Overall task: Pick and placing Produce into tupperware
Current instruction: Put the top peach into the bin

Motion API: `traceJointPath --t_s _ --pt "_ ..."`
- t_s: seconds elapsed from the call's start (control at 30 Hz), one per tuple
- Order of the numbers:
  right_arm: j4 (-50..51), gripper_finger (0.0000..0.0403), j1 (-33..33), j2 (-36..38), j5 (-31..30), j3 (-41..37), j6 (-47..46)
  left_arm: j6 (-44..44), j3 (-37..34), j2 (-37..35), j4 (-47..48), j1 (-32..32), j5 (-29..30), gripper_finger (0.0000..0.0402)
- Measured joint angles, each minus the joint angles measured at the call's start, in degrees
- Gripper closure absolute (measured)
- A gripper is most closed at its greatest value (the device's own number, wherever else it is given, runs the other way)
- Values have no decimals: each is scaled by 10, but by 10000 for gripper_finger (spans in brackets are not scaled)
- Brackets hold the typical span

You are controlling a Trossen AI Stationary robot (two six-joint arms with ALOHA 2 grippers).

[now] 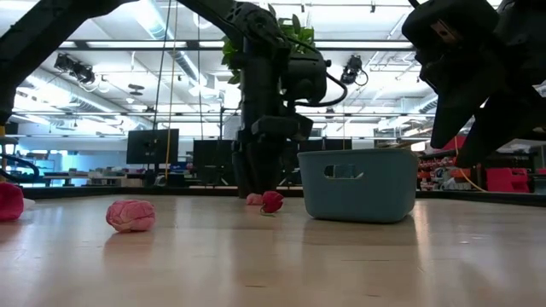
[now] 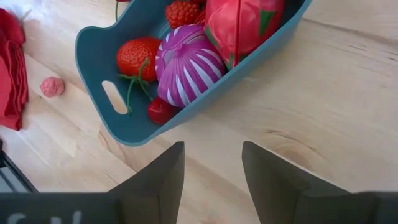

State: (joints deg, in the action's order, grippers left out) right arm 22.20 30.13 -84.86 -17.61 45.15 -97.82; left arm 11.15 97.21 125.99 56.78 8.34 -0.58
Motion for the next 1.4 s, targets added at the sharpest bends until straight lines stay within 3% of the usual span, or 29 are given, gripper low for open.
traceJointPath --t_s 0.1,0.43,0.63,0.83,1.4 --pt "0 233 0 0 0 0 0 -2 5 -9 26 -1 -24 178" --pt "0 233 0 0 0 0 -1 -2 35 -14 55 4 -11 195" --pt "0 233 0 0 0 0 -11 -5 35 -10 94 5 64 194" --pt "0 233 0 0 0 0 -11 2 35 -10 94 13 75 200" --pt "5 233 0 0 -3 0 -7 2 -49 -8 30 7 71 212"
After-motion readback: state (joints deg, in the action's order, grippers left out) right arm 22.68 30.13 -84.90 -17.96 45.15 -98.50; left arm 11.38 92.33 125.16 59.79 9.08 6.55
